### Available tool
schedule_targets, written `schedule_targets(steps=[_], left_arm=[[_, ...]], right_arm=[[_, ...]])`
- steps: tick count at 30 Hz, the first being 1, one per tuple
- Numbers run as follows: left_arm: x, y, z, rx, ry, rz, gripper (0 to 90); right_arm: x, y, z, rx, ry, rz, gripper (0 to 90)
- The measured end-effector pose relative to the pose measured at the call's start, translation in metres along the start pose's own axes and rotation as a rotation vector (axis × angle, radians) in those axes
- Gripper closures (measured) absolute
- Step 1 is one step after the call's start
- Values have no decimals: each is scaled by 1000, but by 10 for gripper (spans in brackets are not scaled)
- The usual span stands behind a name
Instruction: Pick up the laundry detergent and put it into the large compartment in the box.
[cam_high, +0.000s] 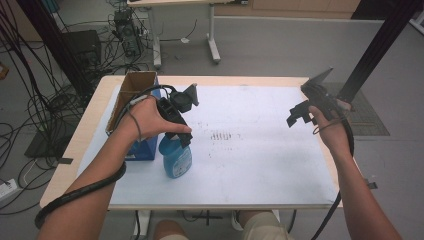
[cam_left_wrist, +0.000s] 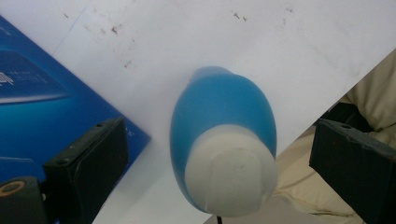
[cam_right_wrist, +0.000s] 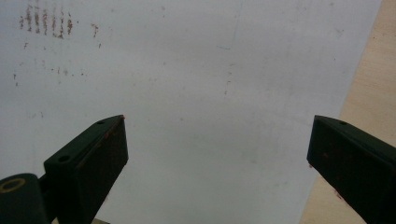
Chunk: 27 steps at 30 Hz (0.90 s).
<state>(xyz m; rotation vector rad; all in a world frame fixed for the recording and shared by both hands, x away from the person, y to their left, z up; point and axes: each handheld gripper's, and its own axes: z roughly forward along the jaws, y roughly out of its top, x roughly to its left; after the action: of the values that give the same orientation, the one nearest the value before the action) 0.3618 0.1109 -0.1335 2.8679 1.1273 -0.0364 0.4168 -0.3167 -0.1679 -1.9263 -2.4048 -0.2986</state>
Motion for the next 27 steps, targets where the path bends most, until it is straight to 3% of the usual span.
schedule_targets(steps=[11,27], left_arm=[[-4,-6,13,-3,5,-14,51],[-8,-7,18,-2,17,-17,51]], right_arm=[[0,0,1,2,3,-1,52],[0,0,1,2,6,-2,52]])
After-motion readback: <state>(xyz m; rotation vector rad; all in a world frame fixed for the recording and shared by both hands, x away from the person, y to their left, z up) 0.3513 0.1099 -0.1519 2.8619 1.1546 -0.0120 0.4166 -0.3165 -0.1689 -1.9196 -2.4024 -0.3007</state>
